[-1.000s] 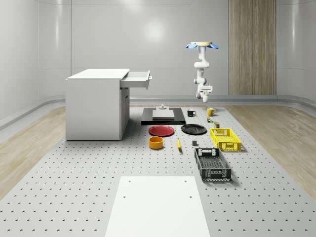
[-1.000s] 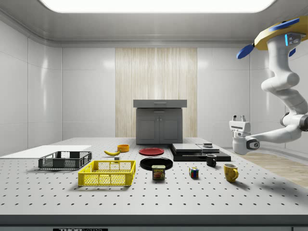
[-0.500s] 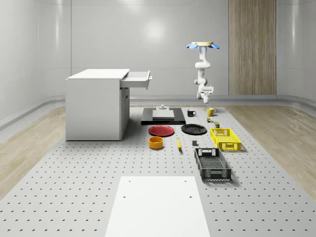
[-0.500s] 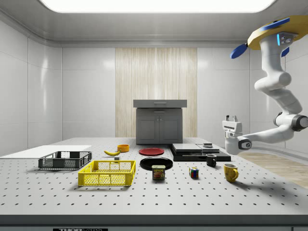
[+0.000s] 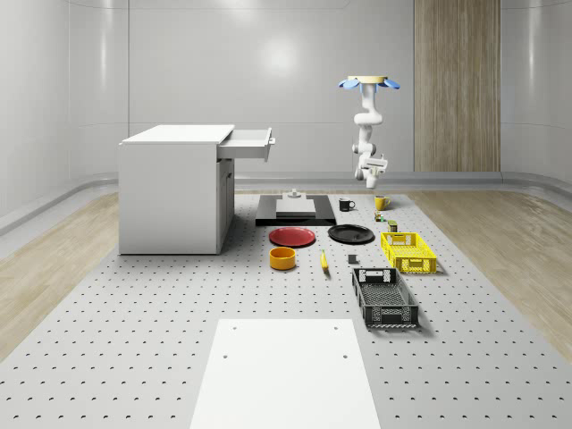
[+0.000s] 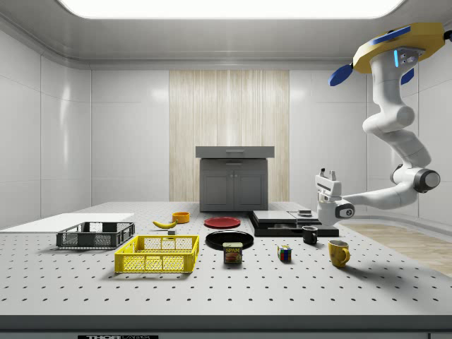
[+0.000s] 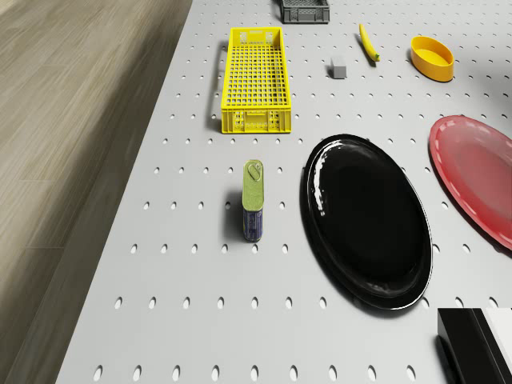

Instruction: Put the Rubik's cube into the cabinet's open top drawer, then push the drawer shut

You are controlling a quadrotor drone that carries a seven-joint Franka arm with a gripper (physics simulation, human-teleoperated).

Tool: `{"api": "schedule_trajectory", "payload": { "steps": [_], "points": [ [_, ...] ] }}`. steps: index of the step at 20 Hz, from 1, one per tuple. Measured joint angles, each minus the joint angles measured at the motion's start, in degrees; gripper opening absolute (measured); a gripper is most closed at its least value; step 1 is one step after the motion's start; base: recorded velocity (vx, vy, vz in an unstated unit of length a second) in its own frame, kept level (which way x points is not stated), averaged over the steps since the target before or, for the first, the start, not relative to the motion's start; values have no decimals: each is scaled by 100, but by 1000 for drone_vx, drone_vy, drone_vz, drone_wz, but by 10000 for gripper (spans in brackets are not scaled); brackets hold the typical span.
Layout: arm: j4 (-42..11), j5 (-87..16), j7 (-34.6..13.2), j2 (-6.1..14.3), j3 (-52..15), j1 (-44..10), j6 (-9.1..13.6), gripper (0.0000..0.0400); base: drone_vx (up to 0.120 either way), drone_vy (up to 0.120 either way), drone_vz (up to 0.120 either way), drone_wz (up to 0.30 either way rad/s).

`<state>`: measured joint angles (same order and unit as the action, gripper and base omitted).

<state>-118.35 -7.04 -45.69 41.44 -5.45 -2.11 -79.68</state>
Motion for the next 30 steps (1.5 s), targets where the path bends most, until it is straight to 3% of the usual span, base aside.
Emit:
{"api": "schedule_trajectory", "payload": {
  "steps": [5, 9, 12, 15, 18, 21, 26, 30],
  "points": [
    [-163, -940, -131, 49, -663, -209, -44, 400, 120, 0, 0, 0],
    [-622, -2404, -368, 160, -1663, -546, -117, 400, 120, 0, -70, 0],
    [-1385, -4043, -716, 331, -2701, -955, -194, 400, 120, 0, -93, 0],
    [-2482, -5986, -1294, 573, -3795, -1551, -194, 400, 120, 0, -120, 0],
    [-3519, -7816, -2050, 820, -4722, -2372, 22, 400, 120, 0, -120, 0],
    [-4183, -9151, -2783, 1048, -5405, -3307, 413, 400, 120, 0, -120, 0],
    [-4624, -10250, -3633, 1387, -6084, -4551, 992, 400, 48, 0, -120, 0],
    [-4723, -10556, -4007, 1605, -6360, -5123, 1219, 400, 0, 0, -120, 0]
  ]
}}
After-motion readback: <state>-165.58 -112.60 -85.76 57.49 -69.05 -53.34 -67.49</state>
